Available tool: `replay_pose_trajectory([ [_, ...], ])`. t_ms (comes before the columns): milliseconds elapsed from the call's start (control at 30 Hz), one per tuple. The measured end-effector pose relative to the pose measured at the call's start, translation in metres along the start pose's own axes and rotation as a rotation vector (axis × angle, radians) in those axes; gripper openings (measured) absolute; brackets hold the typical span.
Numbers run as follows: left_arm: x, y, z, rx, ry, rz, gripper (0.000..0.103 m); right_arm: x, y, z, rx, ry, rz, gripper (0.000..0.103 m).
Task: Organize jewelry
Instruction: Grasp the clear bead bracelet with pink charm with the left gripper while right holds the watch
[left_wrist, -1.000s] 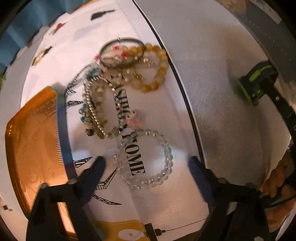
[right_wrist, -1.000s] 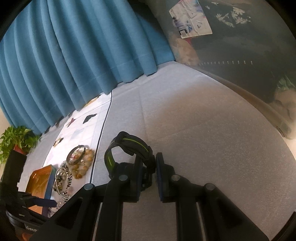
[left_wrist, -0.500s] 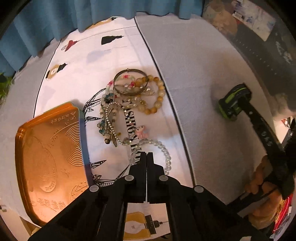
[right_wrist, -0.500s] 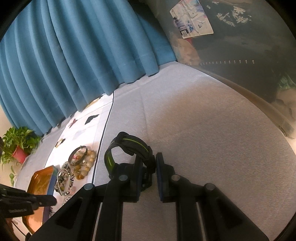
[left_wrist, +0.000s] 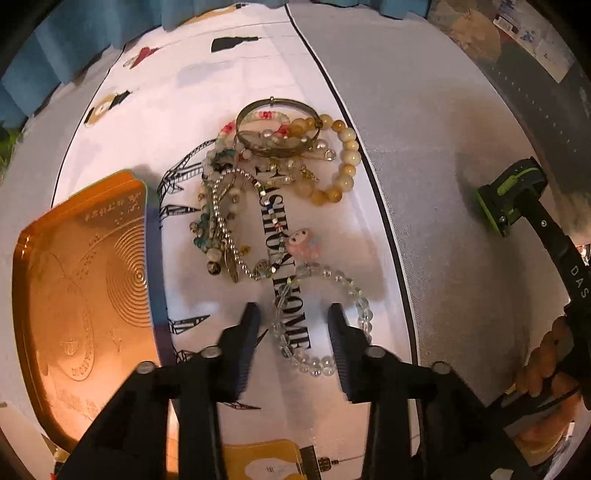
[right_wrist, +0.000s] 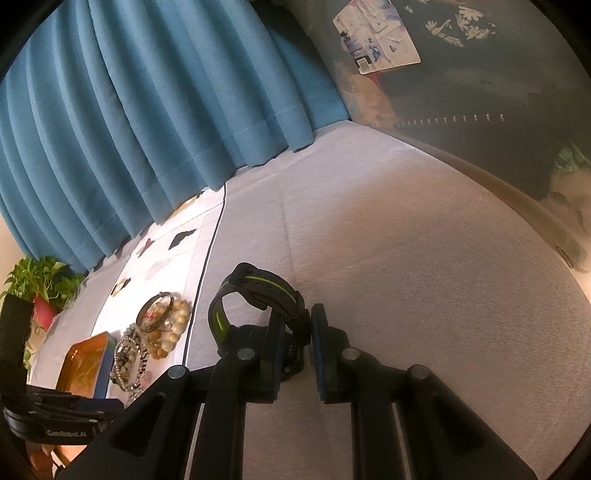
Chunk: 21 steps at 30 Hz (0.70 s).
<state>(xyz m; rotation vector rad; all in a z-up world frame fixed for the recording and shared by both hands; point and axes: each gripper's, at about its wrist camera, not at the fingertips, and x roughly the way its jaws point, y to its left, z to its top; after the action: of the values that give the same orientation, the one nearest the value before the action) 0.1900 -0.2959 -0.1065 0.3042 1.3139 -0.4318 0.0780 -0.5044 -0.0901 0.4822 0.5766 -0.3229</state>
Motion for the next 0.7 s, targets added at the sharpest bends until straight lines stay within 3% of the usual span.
replay_pose_trajectory([
  [67, 0.000, -0.001, 0.001, 0.006, -0.020, 0.045, 0.005, 0.000, 0.000, 0.001, 0.000, 0.001, 0.001, 0.015],
  [200, -0.005, 0.006, 0.003, -0.042, -0.024, 0.026, 0.005, 0.001, 0.000, 0.001, 0.001, 0.001, -0.001, 0.015],
  [500, -0.070, 0.003, -0.002, -0.007, -0.191, 0.019, 0.005, -0.005, -0.002, 0.003, 0.015, -0.031, 0.016, 0.015],
  [700, -0.114, 0.007, -0.016, -0.004, -0.259, -0.004, 0.005, -0.025, 0.002, 0.007, 0.032, -0.092, 0.093, 0.015],
])
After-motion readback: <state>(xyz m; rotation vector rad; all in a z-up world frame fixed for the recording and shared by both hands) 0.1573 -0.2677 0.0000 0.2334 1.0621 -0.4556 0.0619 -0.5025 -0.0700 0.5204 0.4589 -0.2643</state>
